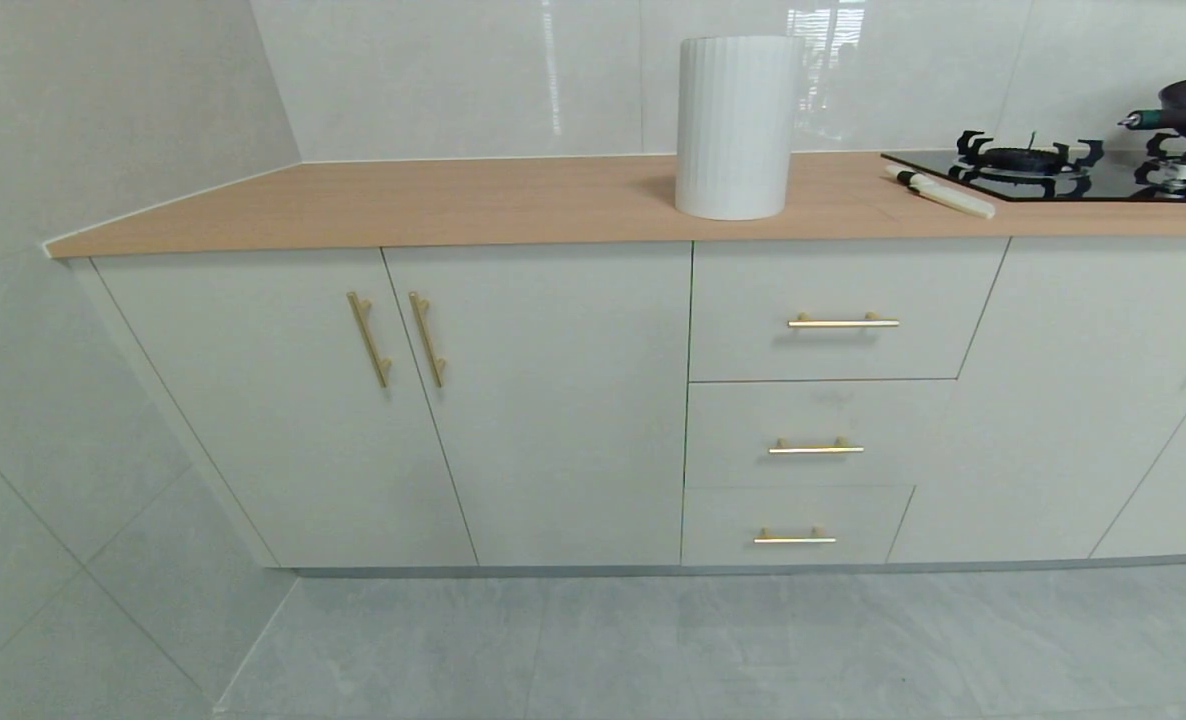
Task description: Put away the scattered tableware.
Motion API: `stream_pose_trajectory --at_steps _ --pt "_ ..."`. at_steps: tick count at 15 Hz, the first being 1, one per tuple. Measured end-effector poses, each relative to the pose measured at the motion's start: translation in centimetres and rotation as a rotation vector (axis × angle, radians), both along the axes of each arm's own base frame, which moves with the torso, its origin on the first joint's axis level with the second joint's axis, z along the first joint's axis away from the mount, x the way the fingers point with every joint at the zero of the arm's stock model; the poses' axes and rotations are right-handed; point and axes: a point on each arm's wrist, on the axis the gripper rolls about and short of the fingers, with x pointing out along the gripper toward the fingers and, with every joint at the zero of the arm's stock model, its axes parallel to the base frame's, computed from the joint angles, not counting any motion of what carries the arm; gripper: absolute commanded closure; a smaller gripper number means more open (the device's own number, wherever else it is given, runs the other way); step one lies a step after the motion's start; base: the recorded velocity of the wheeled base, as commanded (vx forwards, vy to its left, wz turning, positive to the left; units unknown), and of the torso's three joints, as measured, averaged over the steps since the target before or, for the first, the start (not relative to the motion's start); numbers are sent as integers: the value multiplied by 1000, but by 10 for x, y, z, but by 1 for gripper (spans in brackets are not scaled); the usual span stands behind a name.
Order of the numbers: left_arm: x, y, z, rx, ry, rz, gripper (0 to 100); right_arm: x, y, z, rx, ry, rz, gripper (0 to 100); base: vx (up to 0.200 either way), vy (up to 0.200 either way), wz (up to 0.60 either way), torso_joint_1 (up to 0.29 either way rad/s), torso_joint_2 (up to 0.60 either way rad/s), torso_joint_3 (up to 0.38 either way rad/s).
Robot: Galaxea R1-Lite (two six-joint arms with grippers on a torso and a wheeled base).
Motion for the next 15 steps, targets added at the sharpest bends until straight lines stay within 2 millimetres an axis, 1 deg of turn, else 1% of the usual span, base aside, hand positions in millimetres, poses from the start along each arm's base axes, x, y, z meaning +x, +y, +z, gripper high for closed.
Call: stream_pose_trajectory --at_steps 2,9,15 --pt "0 0 0 0 0 0 0 0 1 -1 -2 8 24 0 0 0 0 0 0 0" --pt "0 0 0 4 0 0 0 0 1 -2 -1 10 24 0 0 0 0 0 0 0" --pt "0 0 0 2 0 0 0 0 1 -2 0 11 24 0 200 0 0 0 2 3"
